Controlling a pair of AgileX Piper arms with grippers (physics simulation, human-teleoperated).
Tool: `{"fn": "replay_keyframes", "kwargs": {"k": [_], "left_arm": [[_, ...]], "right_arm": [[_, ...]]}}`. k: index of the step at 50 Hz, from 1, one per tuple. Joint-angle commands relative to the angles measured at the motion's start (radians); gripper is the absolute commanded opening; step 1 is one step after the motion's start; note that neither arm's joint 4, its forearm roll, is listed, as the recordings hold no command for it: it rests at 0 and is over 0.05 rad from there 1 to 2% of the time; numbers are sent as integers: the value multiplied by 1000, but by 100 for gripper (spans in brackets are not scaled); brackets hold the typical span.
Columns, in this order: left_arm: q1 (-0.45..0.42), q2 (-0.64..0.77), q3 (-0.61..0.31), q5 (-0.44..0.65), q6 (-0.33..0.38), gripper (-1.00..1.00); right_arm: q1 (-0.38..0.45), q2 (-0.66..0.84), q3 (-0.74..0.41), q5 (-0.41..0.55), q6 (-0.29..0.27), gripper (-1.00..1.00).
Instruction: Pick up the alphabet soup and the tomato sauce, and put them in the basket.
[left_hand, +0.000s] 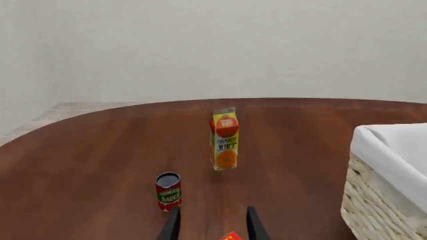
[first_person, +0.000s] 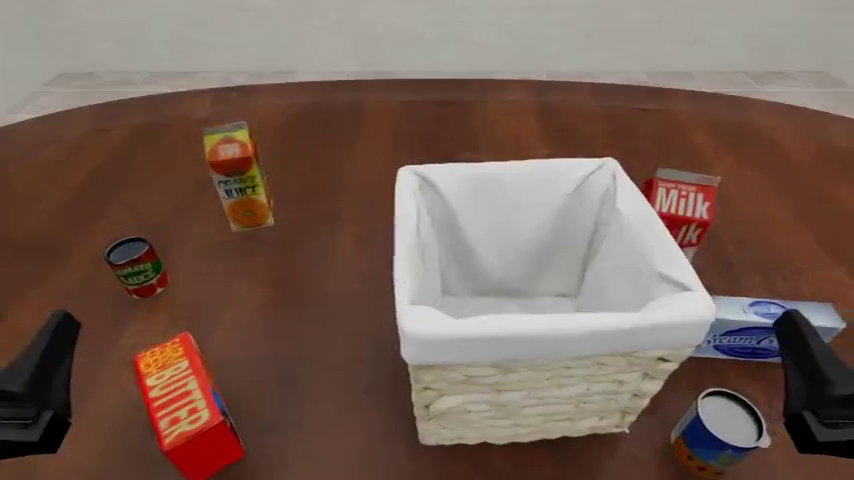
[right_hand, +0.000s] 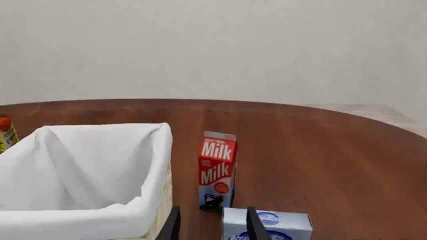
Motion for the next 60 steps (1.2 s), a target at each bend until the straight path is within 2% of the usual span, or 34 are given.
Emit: {"fn": "replay_keyframes", "kwargs": {"k": [1, 15, 20, 26, 32, 39, 43, 49, 50, 57, 60], "left_arm": [[-1, 3, -3, 1, 2, 100], [3, 29, -5, -18, 20, 100], [10, 96, -13, -61, 1, 100], [-1, 135, -55, -69, 2, 100], [-6, 136, -121, -21, -17, 100], [-24, 141, -199, 35, -3, 100], [-18, 153, -234, 56, -28, 100], [-16, 181, -272, 67, -20, 100], [-14, 196, -278, 63, -40, 100], [-26, 264, -321, 50, 9, 100], [-37, 289, -330, 45, -1, 100]], "right_arm": [[-5, 1, 3, 0, -3, 100], [-7, 0, 2, 0, -8, 100], [-10, 0, 2, -1, -7, 100], [-11, -1, 2, 0, -10, 100], [-12, -1, 2, 1, -10, 100], [-11, 0, 3, 0, -13, 100], [-14, 1, 3, 0, -14, 100], [-13, 0, 3, 0, -17, 100], [-14, 1, 3, -1, -20, 100], [-15, 0, 3, 0, -22, 100], [-14, 0, 3, 0, -22, 100]]}}
